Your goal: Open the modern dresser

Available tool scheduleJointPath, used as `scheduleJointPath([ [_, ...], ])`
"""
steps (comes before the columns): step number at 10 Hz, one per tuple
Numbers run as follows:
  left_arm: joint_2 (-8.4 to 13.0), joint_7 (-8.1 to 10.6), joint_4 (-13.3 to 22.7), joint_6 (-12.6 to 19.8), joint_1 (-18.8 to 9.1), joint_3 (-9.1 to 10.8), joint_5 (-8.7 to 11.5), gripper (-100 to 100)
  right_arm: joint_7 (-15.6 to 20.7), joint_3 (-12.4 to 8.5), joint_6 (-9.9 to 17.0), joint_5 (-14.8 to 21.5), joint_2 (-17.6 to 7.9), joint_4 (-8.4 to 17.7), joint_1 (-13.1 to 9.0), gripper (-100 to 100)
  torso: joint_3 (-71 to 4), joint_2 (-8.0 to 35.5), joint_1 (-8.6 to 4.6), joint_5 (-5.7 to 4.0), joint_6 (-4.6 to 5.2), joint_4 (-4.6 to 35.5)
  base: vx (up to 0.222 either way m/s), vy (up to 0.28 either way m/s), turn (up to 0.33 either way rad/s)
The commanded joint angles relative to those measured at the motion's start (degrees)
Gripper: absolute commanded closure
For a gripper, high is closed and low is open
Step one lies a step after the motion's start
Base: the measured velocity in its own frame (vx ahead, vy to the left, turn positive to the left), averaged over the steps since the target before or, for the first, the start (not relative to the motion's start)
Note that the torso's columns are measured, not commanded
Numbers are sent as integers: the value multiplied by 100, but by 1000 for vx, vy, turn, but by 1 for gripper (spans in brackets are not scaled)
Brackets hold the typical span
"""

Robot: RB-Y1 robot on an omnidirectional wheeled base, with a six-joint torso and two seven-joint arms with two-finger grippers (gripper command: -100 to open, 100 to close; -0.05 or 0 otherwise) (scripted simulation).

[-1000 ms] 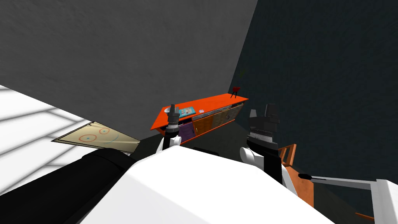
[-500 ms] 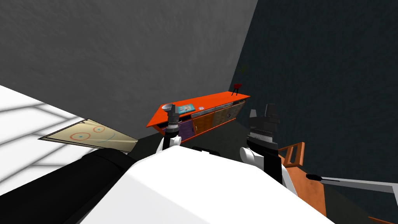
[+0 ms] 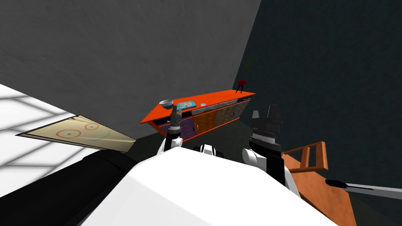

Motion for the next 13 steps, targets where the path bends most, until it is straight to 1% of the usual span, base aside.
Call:
scheduleJointPath([
  [1, 284, 58, 361, -269, -25, 60, 71, -100, 0, 0, 0, 0, 0, 0, 1, 0, -29, 9, -2, -1, -1, 15, 117, -81, 62],
  [4, 416, 118, 754, -557, -55, 121, 145, -100, 0, 0, 0, 0, 0, 0, 1, 0, -22, 35, 8, 2, 0, 27, 109, -90, 51],
  [7, 502, 187, 1200, -905, -86, 193, 232, -100, 0, 0, 0, 0, 0, 0, 0, 0, -21, 36, 9, 3, 0, 28, 104, -79, 67],
  [10, 559, 264, 1674, -1293, -121, 273, 330, -100, 0, 1, 0, 0, 1, 0, 1, 0, -29, 24, -3, -1, 1, 24, 134, -116, 71],
  [13, 587, 348, 2210, -1709, -162, 361, 436, -100, 0, 0, 0, 0, 0, 0, 1, 0, -19, 40, 18, 5, 0, 29, 114, -101, 80],
])
